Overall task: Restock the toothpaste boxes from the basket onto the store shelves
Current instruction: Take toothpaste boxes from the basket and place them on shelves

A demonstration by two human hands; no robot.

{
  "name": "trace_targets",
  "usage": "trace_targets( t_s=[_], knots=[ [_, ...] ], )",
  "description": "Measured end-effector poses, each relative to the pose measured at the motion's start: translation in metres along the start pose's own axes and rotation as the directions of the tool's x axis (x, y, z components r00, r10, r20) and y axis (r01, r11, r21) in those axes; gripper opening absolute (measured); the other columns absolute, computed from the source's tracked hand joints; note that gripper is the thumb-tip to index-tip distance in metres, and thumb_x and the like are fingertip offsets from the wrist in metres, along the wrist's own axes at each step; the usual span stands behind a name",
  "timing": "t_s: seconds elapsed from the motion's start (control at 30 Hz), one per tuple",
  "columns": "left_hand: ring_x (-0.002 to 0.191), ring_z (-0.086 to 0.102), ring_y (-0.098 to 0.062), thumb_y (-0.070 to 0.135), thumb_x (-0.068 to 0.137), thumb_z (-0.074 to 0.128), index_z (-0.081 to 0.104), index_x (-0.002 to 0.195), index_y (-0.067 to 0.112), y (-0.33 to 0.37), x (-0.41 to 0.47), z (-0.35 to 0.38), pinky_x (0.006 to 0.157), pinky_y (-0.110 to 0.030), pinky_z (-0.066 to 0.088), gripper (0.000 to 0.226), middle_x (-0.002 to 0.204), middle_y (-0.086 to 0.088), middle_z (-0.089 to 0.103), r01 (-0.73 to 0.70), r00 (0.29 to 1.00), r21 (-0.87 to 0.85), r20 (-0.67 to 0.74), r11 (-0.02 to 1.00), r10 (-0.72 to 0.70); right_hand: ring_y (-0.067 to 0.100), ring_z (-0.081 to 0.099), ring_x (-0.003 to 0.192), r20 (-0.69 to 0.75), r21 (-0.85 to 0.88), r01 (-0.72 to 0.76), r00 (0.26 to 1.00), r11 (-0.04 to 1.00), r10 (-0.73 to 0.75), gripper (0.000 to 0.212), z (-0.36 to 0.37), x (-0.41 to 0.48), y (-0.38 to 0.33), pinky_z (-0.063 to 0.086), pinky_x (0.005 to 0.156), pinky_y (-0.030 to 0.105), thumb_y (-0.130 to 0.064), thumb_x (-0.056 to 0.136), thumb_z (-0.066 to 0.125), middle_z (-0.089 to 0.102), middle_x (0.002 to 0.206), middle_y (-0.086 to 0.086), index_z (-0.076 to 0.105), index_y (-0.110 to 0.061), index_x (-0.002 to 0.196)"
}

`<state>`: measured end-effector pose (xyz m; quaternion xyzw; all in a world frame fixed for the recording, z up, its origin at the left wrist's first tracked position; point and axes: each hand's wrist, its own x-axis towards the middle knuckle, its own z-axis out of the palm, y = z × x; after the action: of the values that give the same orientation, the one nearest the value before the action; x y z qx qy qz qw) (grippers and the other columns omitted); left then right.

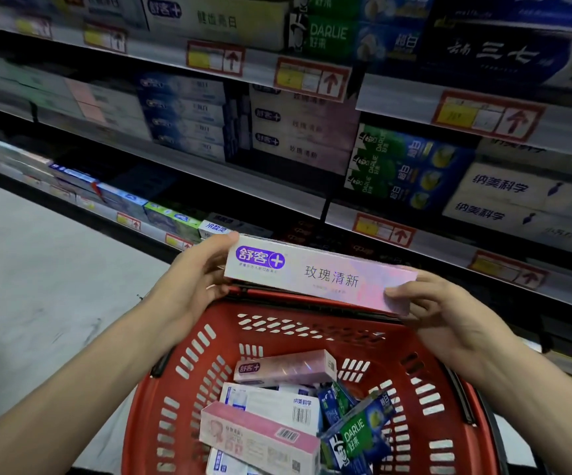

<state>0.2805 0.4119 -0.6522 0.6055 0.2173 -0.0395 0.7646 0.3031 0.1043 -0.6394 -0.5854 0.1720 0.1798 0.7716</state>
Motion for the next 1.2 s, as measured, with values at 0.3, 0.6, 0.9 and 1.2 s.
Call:
trace_targets(
  t_s=[0.3,0.6,0.9,1.2],
  knots=[
    [0.088,0.068,-0.016,0.013,0.087,0.054,0.078,0.115,0.013,-0.002,-0.002,-0.002,0.075,-0.031,0.054,0.037,0.115,-0.015,0.076,-0.116,0.993,-0.022,-0.008,0.993,0.115,0.032,0.071,0.110,-0.032,-0.079,0.217,0.975,0.973,-0.220,0.058,0.010,-0.002,0.011,0.059,0.075,0.032,0.031,0.072,0.058,0.076,0.114,0.015,0.063,-0.009,0.114],
    [0.099,0.062,-0.027,0.013,0.098,0.048,0.072,0.123,0.011,0.009,-0.008,-0.010,0.087,-0.038,0.046,0.035,0.121,-0.018,0.074,-0.139,0.990,-0.142,-0.053,0.980,0.133,0.021,0.077,0.100,-0.011,-0.049,0.213,0.977,0.976,-0.214,0.056,0.020,0.004,0.004,0.063,0.080,0.029,0.006,0.076,0.076,0.078,0.113,0.011,0.065,-0.010,0.128],
    [0.096,0.072,-0.024,0.003,0.099,0.059,0.064,0.124,0.005,0.006,0.005,-0.017,0.079,-0.030,0.058,0.026,0.110,-0.017,0.077,-0.185,0.974,-0.035,-0.142,0.982,0.179,0.023,0.078,0.095,-0.091,-0.048,0.246,0.964,0.968,-0.249,0.045,0.032,0.009,0.010,0.060,0.083,0.030,-0.006,0.083,0.080,0.080,0.103,0.012,0.063,-0.003,0.125],
    [0.092,0.075,-0.012,0.005,0.100,0.062,0.072,0.107,0.020,0.024,0.049,-0.023,0.086,-0.037,0.062,0.020,0.101,0.003,0.080,-0.284,0.919,0.335,-0.173,0.898,0.355,0.005,0.070,0.104,-0.119,-0.366,0.423,0.862,0.829,-0.493,0.034,0.076,0.024,0.019,0.054,0.083,0.019,0.000,0.090,0.074,0.073,0.112,-0.005,0.059,-0.020,0.113]
  ],
)
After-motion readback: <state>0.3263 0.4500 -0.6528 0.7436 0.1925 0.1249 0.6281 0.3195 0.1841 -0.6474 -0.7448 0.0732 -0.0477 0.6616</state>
